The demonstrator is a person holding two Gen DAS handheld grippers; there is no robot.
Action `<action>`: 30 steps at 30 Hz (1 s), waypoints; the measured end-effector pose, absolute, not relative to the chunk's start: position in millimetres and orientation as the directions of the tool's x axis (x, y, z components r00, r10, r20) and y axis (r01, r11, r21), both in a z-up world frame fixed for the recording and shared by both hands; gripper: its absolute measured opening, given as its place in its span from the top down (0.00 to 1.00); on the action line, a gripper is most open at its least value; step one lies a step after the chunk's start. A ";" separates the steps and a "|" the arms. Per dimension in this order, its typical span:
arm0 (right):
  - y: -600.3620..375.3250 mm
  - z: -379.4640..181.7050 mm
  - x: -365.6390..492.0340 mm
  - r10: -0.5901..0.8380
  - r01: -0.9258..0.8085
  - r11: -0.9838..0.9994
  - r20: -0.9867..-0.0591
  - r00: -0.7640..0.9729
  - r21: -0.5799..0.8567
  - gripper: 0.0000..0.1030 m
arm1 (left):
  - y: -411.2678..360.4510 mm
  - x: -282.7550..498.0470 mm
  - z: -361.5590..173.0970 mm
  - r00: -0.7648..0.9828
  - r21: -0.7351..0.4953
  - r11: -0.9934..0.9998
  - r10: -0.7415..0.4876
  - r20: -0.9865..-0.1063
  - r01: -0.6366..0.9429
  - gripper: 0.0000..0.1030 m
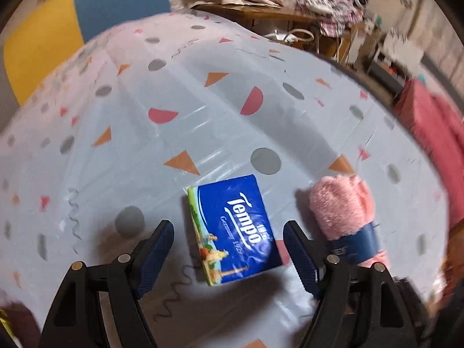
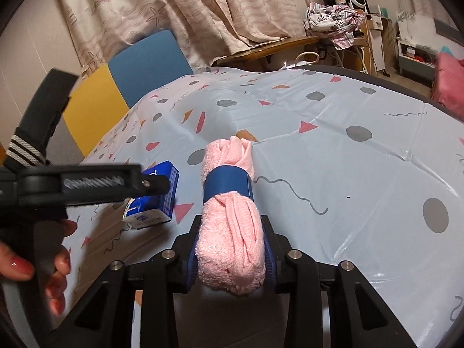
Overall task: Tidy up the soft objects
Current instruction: 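Grasp the blue Tempo tissue pack with the left tool while the right tool holds the towel, then carry the Tempo tissue pack into the gold tray and open the left tool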
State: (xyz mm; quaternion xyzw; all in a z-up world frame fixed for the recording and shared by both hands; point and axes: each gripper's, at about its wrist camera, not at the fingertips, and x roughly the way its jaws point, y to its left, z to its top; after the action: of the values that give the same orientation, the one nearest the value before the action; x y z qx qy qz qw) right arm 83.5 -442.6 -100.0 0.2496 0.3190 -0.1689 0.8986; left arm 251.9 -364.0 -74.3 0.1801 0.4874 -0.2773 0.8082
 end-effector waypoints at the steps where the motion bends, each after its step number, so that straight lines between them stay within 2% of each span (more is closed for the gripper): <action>1: -443.5 -99.4 83.9 -0.142 0.462 0.818 -0.658 0.739 0.342 0.64 | -367.6 252.0 -78.4 0.396 0.060 0.779 -0.249 -0.884 0.624 0.23; 3: -445.0 -99.7 83.8 -0.141 0.462 0.817 -0.657 0.740 0.345 0.64 | -364.4 253.2 -82.8 0.410 0.078 0.789 -0.229 -0.883 0.609 0.26; 4: -444.8 -99.7 82.9 -0.142 0.462 0.818 -0.658 0.740 0.343 0.64 | -360.6 256.7 -85.7 0.391 0.049 0.801 -0.237 -0.889 0.597 0.37; 6: -443.3 -99.3 83.2 -0.149 0.463 0.822 -0.659 0.737 0.332 0.64 | -351.9 261.5 -90.8 0.345 -0.011 0.820 -0.253 -0.904 0.573 0.48; 16: -436.2 -96.8 84.4 -0.148 0.436 0.846 -0.650 0.745 0.307 0.64 | -286.3 230.5 -85.9 0.379 -0.102 0.881 -0.300 -0.875 0.462 0.49; 23: -419.5 -93.0 91.3 -0.086 0.336 0.899 -0.638 0.765 0.282 0.64 | -244.5 190.9 -74.8 0.403 -0.194 0.898 -0.359 -0.842 0.396 0.49; 30: -404.6 -92.6 100.3 -0.023 0.247 0.934 -0.645 0.764 0.259 0.64 | -204.8 137.1 -59.4 0.447 -0.228 0.890 -0.403 -0.799 0.394 0.49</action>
State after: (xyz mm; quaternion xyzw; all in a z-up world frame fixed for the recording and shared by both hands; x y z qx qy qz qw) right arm 100.3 -404.6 -92.6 0.1669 0.3355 -0.0731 0.9242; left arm 137.1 -204.8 -59.4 -0.0044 0.4710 -0.2343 0.8504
